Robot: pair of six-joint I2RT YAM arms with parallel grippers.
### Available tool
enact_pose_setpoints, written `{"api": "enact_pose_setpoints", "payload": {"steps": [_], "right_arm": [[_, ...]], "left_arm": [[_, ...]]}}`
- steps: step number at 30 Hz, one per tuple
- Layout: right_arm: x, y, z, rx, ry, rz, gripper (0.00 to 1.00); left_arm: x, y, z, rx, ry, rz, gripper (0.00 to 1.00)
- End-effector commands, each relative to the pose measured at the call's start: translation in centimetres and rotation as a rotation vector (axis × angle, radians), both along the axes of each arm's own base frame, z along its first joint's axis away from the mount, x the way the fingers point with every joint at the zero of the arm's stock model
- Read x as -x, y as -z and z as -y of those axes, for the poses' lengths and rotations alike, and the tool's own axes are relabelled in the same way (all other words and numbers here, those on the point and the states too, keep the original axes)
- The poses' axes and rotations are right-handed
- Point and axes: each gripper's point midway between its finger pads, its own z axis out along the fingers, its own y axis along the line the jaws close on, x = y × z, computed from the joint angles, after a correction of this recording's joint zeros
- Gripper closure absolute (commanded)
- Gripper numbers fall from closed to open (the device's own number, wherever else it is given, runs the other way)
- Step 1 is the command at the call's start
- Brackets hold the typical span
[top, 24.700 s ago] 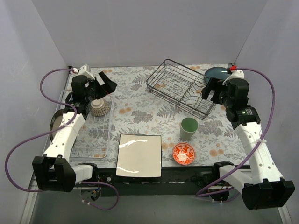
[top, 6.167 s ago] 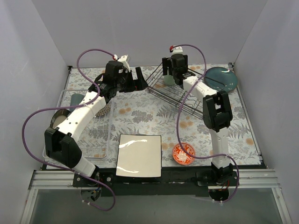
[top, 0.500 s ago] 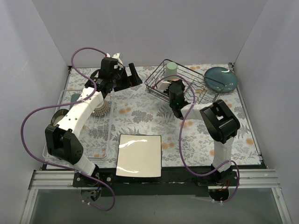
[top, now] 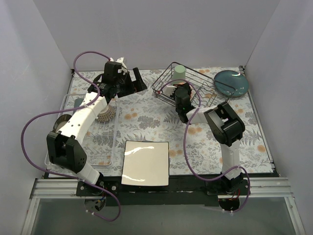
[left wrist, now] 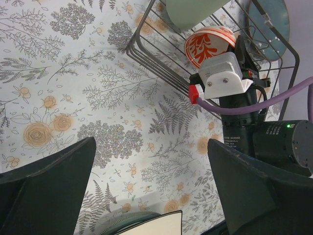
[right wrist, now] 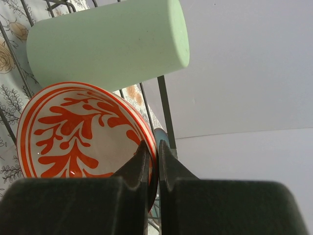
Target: Load the mixed dishes into the dish rack
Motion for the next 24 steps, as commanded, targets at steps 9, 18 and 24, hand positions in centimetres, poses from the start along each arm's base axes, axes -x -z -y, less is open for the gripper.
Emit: {"api": "enact_pose_setpoints", "payload": {"steps": [9, 18, 24], "right_arm": [[-1.9, -6.1, 0.9, -0.068, 0.028, 0.179, 0.99], [-1.4, -3.6, 0.8, -0.038, -0.003, 0.114, 0.99], [-1.4, -1.9, 0.4, -0.044, -0.023, 0.05, 0.99]], "left_arm": [[1.1, -0.8, -0.8, 0.016, 0.007, 0.015, 0.02], [1.2, -0.6, -0.9, 0.018, 0.005, 0.008, 0.02], [1.4, -0.6, -1.1, 0.019, 0.003, 0.006, 0.02]]}}
